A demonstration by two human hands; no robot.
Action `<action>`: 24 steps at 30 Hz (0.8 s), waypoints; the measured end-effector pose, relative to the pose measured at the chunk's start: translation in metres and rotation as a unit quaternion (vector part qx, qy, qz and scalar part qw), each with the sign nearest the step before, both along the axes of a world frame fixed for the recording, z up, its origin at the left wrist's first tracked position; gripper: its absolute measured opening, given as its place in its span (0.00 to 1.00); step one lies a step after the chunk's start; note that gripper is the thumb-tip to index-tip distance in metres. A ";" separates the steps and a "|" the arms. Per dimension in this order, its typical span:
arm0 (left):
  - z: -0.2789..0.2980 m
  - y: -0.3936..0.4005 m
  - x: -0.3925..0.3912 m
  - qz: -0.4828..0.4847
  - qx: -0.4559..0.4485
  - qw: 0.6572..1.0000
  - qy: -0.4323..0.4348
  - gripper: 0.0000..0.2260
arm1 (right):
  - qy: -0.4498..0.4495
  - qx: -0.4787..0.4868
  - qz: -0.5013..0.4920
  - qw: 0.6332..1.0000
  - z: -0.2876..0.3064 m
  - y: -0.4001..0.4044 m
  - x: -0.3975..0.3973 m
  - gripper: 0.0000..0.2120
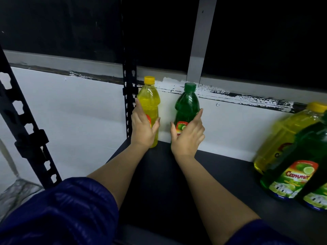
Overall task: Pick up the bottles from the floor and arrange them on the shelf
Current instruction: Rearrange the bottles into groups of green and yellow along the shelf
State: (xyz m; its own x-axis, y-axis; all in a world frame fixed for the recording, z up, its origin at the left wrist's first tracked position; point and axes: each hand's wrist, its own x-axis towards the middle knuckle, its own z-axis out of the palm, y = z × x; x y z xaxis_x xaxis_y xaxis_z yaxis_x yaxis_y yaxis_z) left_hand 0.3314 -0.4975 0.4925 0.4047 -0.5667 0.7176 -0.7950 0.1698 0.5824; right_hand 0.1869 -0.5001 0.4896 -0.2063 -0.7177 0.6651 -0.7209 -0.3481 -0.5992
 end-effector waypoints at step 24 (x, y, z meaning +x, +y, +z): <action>-0.007 0.028 -0.017 -0.001 0.108 0.988 0.109 0.46 | -0.042 0.120 0.090 0.988 -0.005 0.020 -0.041 0.57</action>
